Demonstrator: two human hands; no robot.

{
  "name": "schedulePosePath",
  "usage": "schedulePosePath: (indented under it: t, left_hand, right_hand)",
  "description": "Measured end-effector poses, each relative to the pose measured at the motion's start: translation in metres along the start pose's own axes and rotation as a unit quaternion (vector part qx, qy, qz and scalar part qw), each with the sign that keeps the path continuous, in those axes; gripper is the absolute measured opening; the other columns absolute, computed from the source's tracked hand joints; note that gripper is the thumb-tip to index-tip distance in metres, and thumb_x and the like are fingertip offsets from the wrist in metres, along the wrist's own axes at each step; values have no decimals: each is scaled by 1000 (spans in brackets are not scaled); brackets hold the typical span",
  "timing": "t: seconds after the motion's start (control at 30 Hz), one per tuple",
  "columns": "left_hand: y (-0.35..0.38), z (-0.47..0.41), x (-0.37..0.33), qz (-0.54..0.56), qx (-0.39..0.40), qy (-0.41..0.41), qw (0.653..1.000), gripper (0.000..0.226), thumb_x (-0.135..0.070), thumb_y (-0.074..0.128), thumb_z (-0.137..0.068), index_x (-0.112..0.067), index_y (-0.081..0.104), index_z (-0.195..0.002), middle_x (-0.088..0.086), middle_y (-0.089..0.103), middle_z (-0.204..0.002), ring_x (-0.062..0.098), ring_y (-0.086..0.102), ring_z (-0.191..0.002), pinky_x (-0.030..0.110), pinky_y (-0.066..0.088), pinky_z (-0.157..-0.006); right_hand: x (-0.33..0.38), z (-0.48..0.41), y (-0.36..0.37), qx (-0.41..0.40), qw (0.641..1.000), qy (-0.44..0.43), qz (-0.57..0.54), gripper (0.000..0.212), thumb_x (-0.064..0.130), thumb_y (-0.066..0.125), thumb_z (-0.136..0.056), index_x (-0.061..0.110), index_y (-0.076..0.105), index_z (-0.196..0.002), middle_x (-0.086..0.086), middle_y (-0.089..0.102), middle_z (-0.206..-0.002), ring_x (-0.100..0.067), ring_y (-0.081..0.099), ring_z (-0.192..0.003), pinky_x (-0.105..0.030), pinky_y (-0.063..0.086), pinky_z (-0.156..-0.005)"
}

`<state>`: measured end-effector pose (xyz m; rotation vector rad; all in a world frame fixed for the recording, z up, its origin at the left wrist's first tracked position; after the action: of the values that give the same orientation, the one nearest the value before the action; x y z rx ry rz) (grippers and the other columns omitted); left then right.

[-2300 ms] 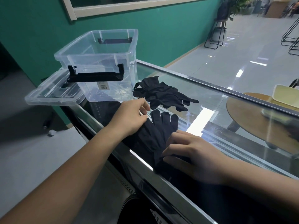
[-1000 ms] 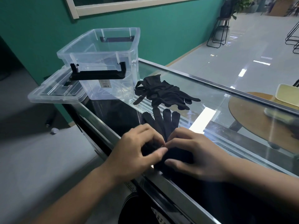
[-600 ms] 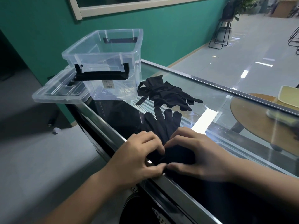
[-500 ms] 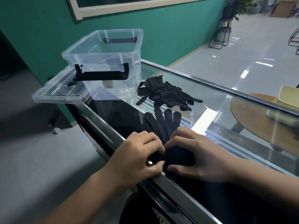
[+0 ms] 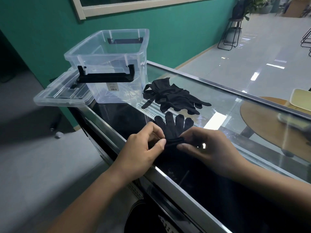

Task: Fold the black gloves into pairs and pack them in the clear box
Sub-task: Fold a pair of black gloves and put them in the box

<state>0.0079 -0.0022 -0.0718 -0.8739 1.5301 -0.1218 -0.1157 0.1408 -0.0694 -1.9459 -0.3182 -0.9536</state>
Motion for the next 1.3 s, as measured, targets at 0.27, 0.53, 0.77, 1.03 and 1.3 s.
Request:
schedulePosePath:
  t: [0.27, 0.53, 0.77, 1.03, 1.3]
  left_hand:
    - [4, 7, 1, -72, -70, 20, 995, 27, -58, 65, -98, -35, 61, -113, -8, 67, -81, 13, 66, -75, 17, 47, -65]
    - [-2, 8, -3, -94, -102, 52, 989, 15, -27, 80, -97, -30, 67, -104, -13, 61, -90, 14, 64, -82, 8, 43, -70]
    - [2, 6, -11, -125, -85, 123, 981, 5, -24, 80, -97, -22, 81, -102, -16, 65, -119, 7, 68, -96, 19, 54, -85]
    - [9, -3, -15, -161, 7, 136, 978, 23, -35, 74, -89, -27, 71, -110, -20, 67, -119, 9, 69, -106, 34, 57, -91]
    - [3, -10, -11, -97, -52, 87, 990, 13, -39, 66, -94, -33, 70, -105, -18, 70, -89, 2, 64, -76, 22, 49, -69]
  right_hand:
    - [1, -1, -5, -34, 998, 8, 48, 20, 31, 84, -92, 27, 65, -97, 6, 69, -73, -11, 62, -68, -17, 43, -61]
    - [18, 1, -4, -48, 983, -93, 154, 17, 18, 82, -92, 24, 67, -97, 11, 61, -96, -7, 58, -80, -27, 48, -69]
    - [27, 8, 8, -10, 962, -176, 209, 15, 16, 71, -102, 22, 76, -115, 2, 63, -120, -21, 64, -102, -38, 55, -77]
    - [24, 4, 13, 35, 965, -157, 209, 34, 37, 78, -93, 23, 69, -122, 5, 65, -122, -20, 61, -108, -34, 54, -89]
    - [8, -3, -8, -26, 995, -62, 74, 19, 19, 80, -96, 26, 72, -111, 20, 67, -88, -3, 65, -85, -10, 45, -76]
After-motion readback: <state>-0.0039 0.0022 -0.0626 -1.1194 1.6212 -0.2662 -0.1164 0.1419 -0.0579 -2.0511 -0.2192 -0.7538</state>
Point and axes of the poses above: each hand's wrist, its own z-axis away from the middle knuckle, its own y-axis out of the palm, x = y × z, the point moved 10 cm from there along -z, towards the middle knuckle
